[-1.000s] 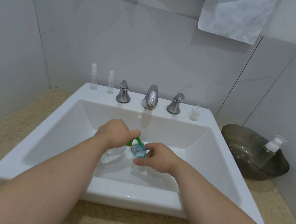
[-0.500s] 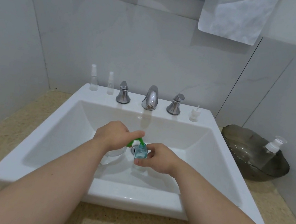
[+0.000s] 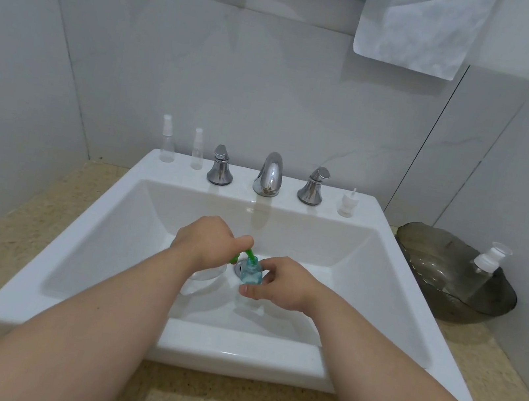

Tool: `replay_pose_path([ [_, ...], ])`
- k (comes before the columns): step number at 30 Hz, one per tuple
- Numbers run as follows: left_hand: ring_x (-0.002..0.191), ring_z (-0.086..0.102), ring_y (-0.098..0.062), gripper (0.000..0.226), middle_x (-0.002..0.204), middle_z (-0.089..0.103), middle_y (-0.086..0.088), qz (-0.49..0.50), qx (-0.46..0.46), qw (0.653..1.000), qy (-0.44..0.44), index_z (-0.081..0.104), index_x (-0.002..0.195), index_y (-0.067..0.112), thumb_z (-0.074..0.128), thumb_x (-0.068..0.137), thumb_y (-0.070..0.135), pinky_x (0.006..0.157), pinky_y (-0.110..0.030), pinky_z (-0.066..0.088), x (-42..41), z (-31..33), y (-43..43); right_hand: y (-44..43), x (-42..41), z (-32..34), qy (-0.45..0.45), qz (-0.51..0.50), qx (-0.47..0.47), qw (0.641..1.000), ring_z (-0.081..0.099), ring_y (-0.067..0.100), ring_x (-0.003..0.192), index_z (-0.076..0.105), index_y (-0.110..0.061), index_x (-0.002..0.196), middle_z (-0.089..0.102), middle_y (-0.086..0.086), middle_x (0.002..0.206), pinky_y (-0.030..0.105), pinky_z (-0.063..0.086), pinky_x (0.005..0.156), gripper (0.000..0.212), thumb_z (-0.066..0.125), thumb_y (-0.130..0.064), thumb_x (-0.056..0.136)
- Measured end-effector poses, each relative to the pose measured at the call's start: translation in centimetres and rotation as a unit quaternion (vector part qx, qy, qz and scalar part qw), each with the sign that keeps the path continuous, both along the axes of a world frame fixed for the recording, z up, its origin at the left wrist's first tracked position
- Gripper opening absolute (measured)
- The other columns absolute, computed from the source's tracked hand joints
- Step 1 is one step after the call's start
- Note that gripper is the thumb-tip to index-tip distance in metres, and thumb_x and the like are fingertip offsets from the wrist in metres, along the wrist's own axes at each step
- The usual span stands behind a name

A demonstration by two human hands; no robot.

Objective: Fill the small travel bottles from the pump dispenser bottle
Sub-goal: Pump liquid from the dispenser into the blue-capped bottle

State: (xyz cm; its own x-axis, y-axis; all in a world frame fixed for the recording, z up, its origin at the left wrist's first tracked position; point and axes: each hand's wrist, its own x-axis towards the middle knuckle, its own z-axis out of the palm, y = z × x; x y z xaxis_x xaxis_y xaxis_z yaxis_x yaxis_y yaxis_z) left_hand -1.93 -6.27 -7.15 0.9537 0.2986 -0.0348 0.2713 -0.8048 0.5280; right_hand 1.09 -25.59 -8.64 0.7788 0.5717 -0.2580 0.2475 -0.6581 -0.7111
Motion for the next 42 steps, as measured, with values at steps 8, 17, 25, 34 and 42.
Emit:
replay_pose_path([
  [8,0.066,0.059,-0.021,0.062,0.063,0.061,0.004,-0.002,0.016,1.000,0.000,0.073,0.072,0.009,0.049,0.078,0.066,0.066,-0.032,0.047,-0.37,0.15,-0.19,-0.04,0.08,-0.02,-0.003,0.001,-0.004,1.000,0.055,0.005,0.066,0.072,-0.024,0.114,0.059,-0.012,0.072,0.020,0.040,0.065,0.036,0.082,-0.042,0.085],
  [17,0.083,0.070,-0.020,0.080,0.084,0.078,0.002,-0.013,-0.005,1.000,-0.005,0.079,0.081,0.011,0.043,0.068,0.081,0.079,-0.036,0.052,-0.43,-0.03,0.15,0.00,0.14,-0.03,-0.003,-0.003,0.004,1.000,0.056,0.006,0.068,0.072,-0.025,0.111,0.060,-0.011,0.075,0.021,0.041,0.065,0.033,0.082,-0.042,0.085],
  [25,0.078,0.070,-0.022,0.068,0.077,0.076,0.000,-0.008,0.004,1.000,-0.009,0.079,0.074,0.012,0.048,0.072,0.072,0.070,-0.032,0.048,-0.31,0.11,-0.02,0.01,0.11,0.02,-0.005,-0.003,0.005,1.000,0.055,0.007,0.068,0.072,-0.023,0.114,0.059,-0.010,0.075,0.021,0.041,0.065,0.036,0.082,-0.042,0.085],
  [34,0.066,0.060,-0.022,0.071,0.065,0.065,0.001,-0.004,0.002,1.000,0.002,0.077,0.077,0.006,0.046,0.068,0.069,0.067,-0.032,0.047,-0.13,0.00,0.04,-0.06,0.15,0.00,-0.004,-0.002,0.003,1.000,0.055,0.005,0.066,0.072,-0.023,0.114,0.058,-0.012,0.072,0.021,0.040,0.064,0.036,0.082,-0.042,0.085],
  [42,0.067,0.061,-0.022,0.062,0.064,0.065,0.000,-0.003,-0.005,1.000,0.007,0.078,0.075,0.007,0.050,0.070,0.062,0.066,-0.031,0.048,0.03,-0.02,0.11,-0.07,0.14,-0.04,0.000,0.000,-0.002,1.000,0.055,0.006,0.069,0.071,-0.025,0.119,0.058,-0.012,0.074,0.021,0.039,0.065,0.040,0.083,-0.041,0.084],
])
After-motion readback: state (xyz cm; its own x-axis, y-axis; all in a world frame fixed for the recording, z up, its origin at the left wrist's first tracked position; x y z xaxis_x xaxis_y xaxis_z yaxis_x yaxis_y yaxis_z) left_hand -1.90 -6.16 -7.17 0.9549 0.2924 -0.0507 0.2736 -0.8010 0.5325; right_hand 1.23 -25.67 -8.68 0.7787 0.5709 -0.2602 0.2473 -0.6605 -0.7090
